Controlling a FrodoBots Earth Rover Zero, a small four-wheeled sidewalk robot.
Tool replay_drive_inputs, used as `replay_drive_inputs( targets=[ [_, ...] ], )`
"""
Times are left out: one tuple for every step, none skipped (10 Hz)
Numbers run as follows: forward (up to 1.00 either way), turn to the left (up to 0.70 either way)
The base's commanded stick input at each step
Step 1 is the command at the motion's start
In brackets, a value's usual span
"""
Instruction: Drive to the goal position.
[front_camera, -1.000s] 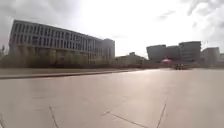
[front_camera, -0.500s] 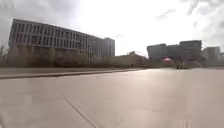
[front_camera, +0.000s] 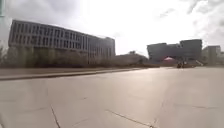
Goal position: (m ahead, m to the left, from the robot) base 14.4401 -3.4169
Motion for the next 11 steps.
replay_drive_inputs(
  targets=[
    [1.0, 0.02],
    [1.0, 0.02],
    [1.0, 0.02],
    [1.0, 0.02],
    [1.0, 0.02],
    [1.0, 0.02],
    [1.0, 0.02],
    [1.0, 0.02],
    [1.0, 0.02],
    [1.0, 0.02],
    [1.0, 0.02]
  ],
)
